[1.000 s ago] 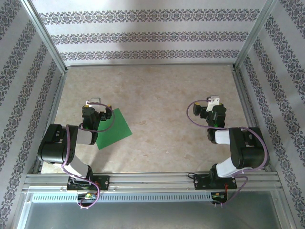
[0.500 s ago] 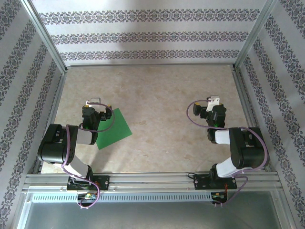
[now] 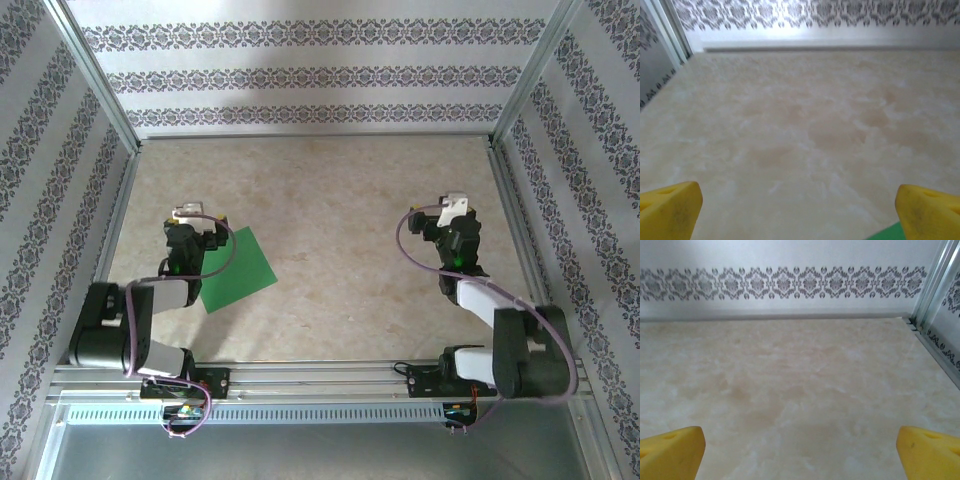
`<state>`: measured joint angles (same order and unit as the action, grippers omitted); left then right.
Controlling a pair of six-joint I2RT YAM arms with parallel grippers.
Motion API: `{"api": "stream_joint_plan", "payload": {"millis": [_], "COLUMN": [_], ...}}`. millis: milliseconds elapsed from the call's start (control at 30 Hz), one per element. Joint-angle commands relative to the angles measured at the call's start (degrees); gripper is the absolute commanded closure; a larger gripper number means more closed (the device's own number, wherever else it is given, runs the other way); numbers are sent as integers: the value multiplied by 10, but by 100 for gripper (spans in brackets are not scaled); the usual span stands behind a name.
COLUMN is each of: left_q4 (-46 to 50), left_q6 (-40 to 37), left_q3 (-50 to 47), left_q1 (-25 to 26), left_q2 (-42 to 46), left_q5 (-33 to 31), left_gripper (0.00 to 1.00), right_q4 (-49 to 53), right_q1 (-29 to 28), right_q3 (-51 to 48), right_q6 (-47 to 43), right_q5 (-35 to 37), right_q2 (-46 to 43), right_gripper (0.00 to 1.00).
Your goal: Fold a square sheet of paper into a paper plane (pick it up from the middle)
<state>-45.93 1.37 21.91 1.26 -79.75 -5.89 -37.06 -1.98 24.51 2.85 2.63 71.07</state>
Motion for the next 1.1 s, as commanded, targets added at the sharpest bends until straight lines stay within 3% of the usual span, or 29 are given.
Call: {"api": "stream_joint_plan", "payload": {"millis": [0,100,200,500,700,833,1067], "left_q4": [158,284,354,342,417,453,501], "left_q6": [63,129,177,324,436,459,468], "left_q3": [58,117,158,148,181,205,226], "left_q1": [-9,-9,-9,-8,-7,2,28], "left_q2": [65,96,104,103,31,-25,-78], "left_q5": [-44,-30,15,154,187,209,186], "left_gripper": [1,1,1,1,0,0,1], "right_q4": [161,288,330,364,358,351,353], "right_q1": [-9,-10,-11,-23,-60,-79,-96], "right_q3": [68,137,180,233,241,247,263], "right_q6": [66,120,172,312,333,339,343], "right_q5": [38,3,-54,-194,-215,-217,-221], "right_q2": [-47,-59,-45,41,89,110,141], "right_gripper": [2,2,2,2,2,2,2]}}
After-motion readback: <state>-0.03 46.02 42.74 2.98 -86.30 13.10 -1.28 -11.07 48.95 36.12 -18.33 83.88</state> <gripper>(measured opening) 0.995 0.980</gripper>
